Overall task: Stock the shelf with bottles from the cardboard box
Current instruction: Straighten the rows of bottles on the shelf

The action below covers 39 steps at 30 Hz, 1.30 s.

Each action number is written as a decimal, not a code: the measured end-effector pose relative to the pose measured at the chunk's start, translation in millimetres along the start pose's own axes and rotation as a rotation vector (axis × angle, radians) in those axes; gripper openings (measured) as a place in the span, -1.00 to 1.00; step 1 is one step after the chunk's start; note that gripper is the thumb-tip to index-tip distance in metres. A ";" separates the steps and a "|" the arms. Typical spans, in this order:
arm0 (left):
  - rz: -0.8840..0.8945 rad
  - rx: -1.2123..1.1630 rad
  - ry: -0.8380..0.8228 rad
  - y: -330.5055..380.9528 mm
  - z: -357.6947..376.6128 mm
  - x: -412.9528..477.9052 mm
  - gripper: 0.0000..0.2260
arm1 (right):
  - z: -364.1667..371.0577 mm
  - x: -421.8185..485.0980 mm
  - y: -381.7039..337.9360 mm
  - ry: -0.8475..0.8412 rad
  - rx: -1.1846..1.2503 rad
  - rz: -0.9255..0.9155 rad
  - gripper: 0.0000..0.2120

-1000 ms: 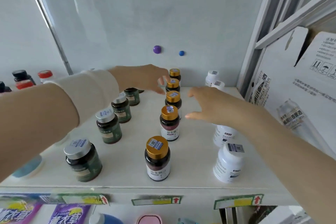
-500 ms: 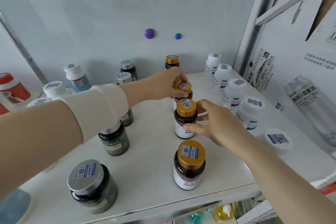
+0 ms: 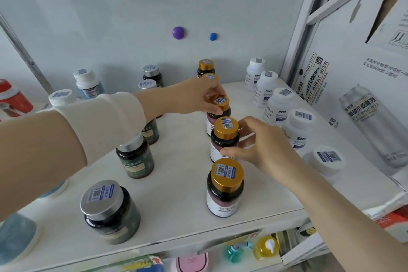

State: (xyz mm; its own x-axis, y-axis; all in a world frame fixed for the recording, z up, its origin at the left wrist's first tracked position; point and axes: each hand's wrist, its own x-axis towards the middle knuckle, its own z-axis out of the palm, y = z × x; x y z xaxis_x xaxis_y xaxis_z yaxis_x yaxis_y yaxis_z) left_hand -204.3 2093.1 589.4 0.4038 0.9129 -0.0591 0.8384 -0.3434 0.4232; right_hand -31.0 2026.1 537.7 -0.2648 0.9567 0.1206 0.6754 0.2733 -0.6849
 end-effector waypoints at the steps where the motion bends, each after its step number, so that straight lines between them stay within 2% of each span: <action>1: -0.002 0.003 -0.003 0.8 0.7 -0.9 -0.60 | 0.5 -0.1 0.2 -0.002 0.002 -0.005 -0.56; 5: -0.012 -0.002 0.001 4.4 3.4 -3.8 -0.59 | 2.6 -0.4 0.9 -0.005 0.008 0.000 -0.58; 11: -0.046 0.009 0.039 9.8 8.9 -6.6 -0.58 | 3.5 -1.8 -0.4 -0.010 -0.025 -0.002 -0.47; 15: -0.081 0.038 0.026 14.7 6.2 -11.4 -0.49 | -8.7 -3.9 -5.9 -0.058 -0.032 -0.003 -0.34; 18: -0.117 0.056 0.043 16.4 -11.4 -21.0 -0.50 | -34.8 -2.7 -20.3 -0.044 -0.028 -0.060 -0.40; 22: -0.167 0.224 0.068 10.9 -44.8 -45.9 -0.61 | -57.0 17.1 -46.7 -0.036 -0.194 -0.200 -0.50; 26: -0.265 0.580 0.011 -14.6 -67.7 -70.5 -0.62 | -41.5 43.0 -75.2 -0.080 -0.497 -0.298 -0.50; 28: -0.286 0.644 -0.019 -27.5 -73.9 -81.0 -0.62 | -27.8 49.6 -89.3 -0.086 -0.657 -0.341 -0.51; 30: -0.285 0.588 -0.017 -37.8 -76.4 -91.1 -0.63 | -14.0 51.1 -103.8 -0.115 -0.794 -0.365 -0.50; 33: -0.287 0.424 0.003 -53.2 -74.6 -99.2 -0.60 | 4.5 47.4 -122.0 -0.204 -0.801 -0.365 -0.44; 39: -0.216 0.167 -0.004 -84.0 -58.4 -95.8 -0.55 | 40.0 24.4 -138.8 -0.341 -0.378 -0.209 -0.33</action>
State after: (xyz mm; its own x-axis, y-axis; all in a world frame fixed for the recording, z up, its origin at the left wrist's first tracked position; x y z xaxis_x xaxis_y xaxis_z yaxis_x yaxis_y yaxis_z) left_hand -334.8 2047.3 612.3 0.2102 0.9682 -0.1356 0.9539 -0.1727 0.2454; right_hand -158.7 2007.6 607.0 -0.5853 0.8089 -0.0559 0.7680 0.5309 -0.3581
